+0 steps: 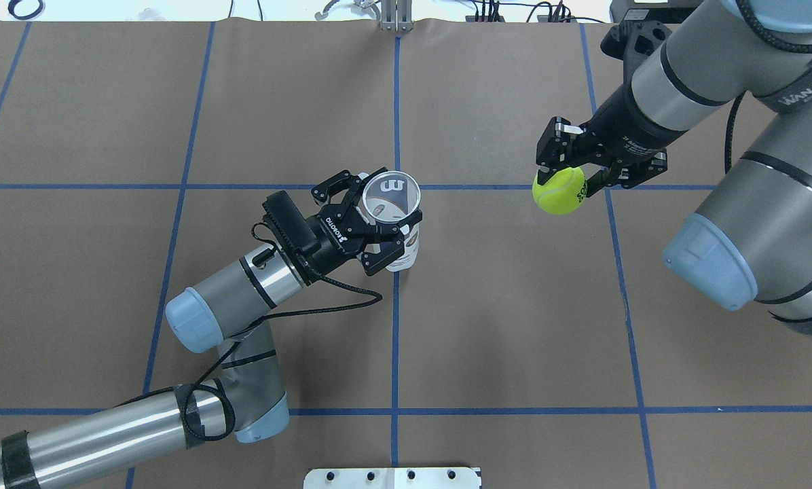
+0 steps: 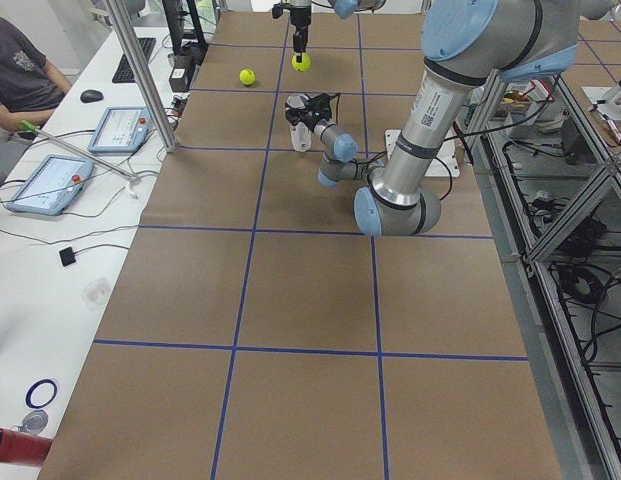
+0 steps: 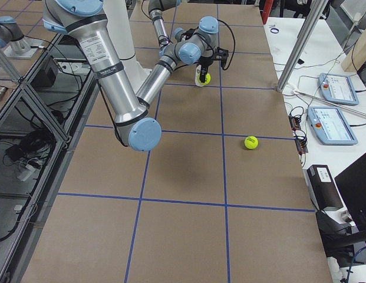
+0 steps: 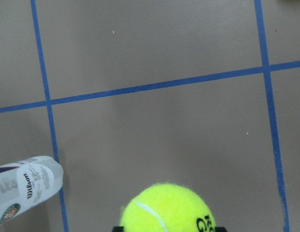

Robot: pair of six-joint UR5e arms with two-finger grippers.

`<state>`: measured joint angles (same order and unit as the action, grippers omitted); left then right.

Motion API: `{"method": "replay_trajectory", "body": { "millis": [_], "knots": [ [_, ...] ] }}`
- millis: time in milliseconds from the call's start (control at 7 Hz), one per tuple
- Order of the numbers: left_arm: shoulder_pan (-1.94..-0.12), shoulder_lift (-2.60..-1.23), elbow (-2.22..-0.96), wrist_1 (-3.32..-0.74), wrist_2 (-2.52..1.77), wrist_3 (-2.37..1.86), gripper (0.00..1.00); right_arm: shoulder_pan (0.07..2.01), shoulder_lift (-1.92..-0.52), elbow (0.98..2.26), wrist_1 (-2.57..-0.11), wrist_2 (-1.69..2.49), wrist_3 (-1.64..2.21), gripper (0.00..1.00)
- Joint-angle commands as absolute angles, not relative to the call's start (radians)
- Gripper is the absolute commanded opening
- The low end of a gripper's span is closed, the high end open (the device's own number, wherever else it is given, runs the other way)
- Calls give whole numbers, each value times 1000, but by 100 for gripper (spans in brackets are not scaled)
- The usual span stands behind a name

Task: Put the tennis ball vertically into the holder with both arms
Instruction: 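Lift the ball with the right gripper and carry it over the can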

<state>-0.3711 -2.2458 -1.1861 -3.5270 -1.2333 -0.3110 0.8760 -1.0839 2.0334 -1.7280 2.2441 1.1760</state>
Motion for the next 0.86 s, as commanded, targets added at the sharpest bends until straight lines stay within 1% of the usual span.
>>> {"method": "replay_trajectory", "body": {
  "millis": [0,714],
  "knots": [
    [-359,-2246,-1180,-3528,-1233,-310,83,850,-1036,2028,-1729,2234,1248,0],
    [-347,-2246,-1180,-3530,-1232,-310,83,801,-934,2000,-1729,2214,1350,0]
  ]
}}
